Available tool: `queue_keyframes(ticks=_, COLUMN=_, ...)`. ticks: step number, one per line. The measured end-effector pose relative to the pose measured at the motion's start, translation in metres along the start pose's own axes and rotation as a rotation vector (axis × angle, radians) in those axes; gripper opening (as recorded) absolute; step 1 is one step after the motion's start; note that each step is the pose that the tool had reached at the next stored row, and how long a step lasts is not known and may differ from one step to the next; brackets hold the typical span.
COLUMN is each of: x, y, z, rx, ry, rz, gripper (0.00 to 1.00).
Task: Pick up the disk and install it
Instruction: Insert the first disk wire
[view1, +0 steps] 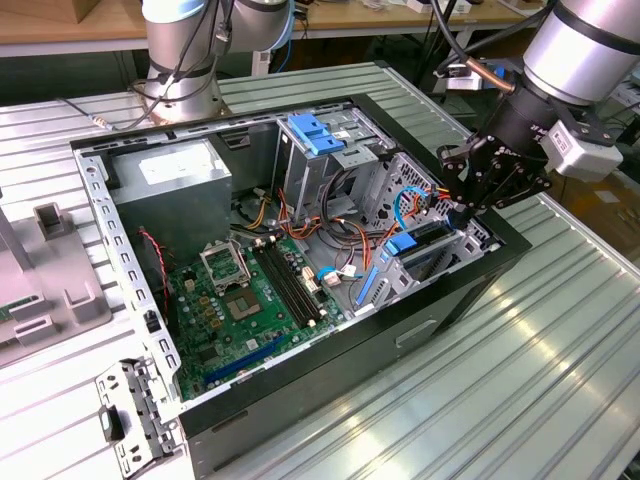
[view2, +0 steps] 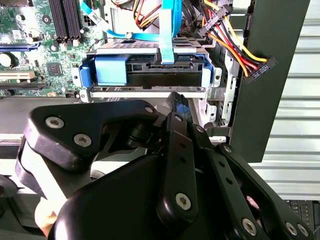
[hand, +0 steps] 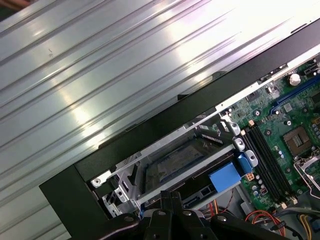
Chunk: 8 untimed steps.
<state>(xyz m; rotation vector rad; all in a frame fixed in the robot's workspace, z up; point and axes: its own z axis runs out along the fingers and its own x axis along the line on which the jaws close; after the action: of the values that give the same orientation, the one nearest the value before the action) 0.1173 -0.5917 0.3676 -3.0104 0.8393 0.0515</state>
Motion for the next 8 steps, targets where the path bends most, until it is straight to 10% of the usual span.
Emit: queue_keyframes(ticks=8, x=0.0004, y=-0.0001, z=0.0000, rx=0.0000, ry=0.0000, rz=0.000, gripper=0.36)
